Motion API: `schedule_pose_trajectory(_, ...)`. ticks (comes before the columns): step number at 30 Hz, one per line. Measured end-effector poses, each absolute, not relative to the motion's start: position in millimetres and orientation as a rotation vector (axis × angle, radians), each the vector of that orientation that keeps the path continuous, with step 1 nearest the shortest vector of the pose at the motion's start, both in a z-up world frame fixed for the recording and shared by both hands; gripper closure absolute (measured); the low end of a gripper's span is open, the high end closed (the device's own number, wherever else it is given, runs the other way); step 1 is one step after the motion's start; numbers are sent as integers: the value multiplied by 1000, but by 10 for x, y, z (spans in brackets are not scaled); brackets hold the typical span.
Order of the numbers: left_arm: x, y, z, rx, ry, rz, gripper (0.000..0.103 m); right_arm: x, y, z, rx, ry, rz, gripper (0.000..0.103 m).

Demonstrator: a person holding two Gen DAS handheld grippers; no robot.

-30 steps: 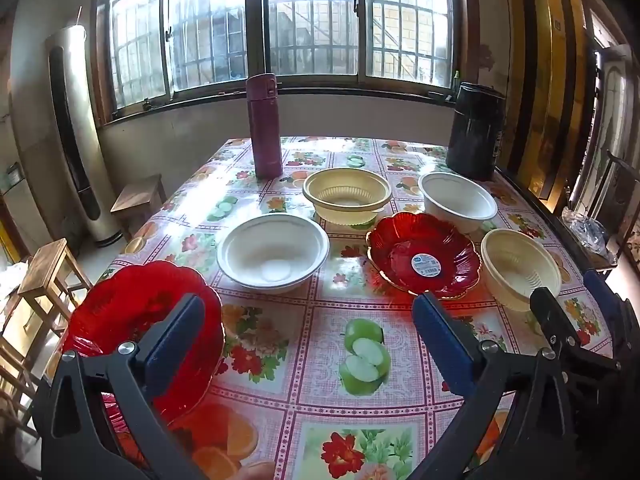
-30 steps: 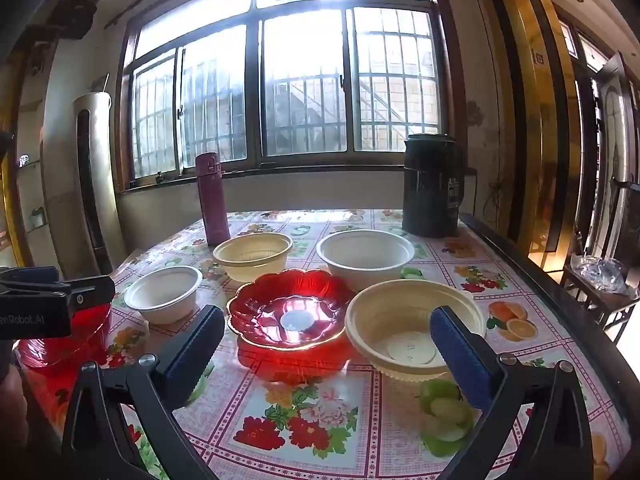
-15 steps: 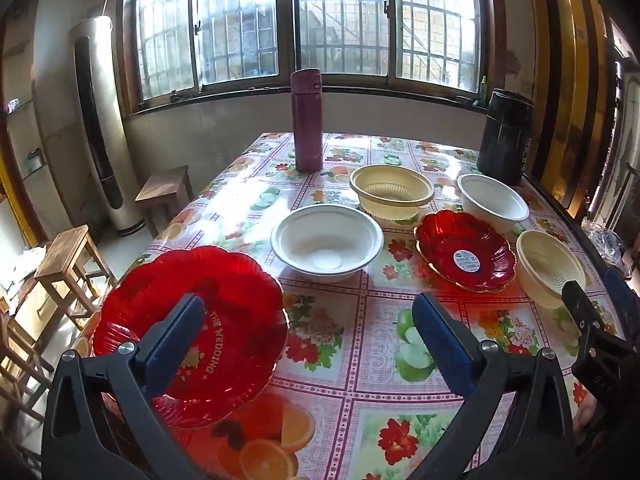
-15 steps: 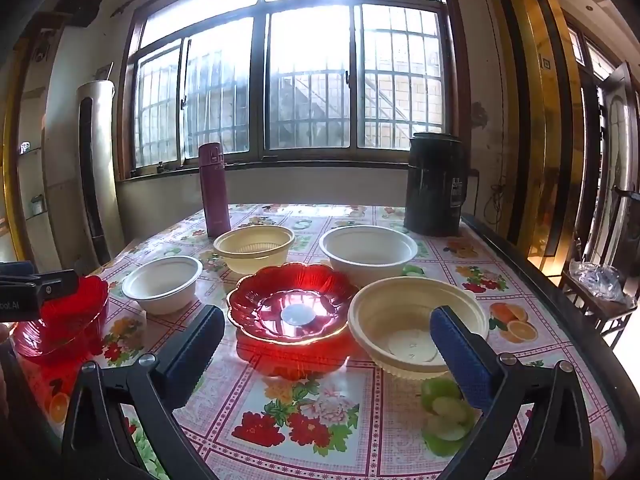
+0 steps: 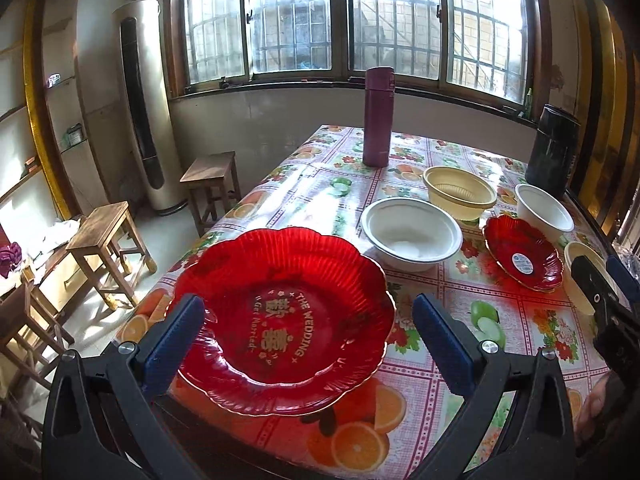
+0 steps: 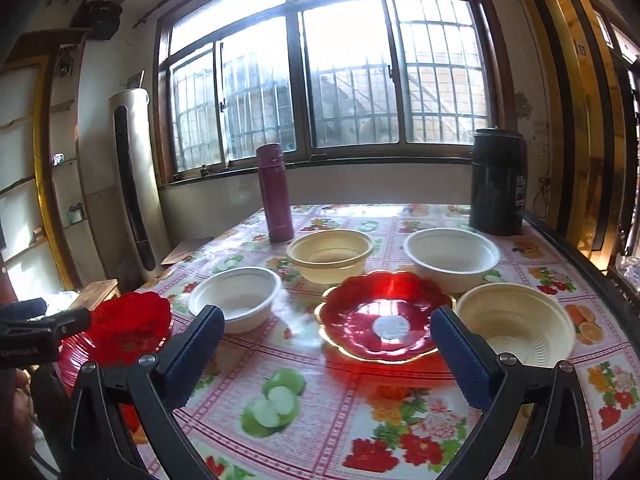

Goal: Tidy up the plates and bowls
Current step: 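Move both grippers toward the rim of the large red wedding plate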

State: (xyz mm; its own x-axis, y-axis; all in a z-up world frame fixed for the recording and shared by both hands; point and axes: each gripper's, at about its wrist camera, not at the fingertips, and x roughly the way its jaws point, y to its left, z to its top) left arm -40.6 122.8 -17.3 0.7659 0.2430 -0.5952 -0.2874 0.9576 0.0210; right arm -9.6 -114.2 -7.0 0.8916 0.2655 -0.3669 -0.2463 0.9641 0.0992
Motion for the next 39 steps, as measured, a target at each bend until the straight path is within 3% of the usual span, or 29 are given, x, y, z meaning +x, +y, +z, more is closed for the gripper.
schedule_pose_trajectory(11, -449, 1517, -308, -91, 668, 366, 0, 143, -328, -110, 64, 459, 425, 0)
schedule_pose_trajectory(39, -374, 1554, -490, -105, 741, 364, 0, 147, -211, -252, 12, 515, 474, 0)
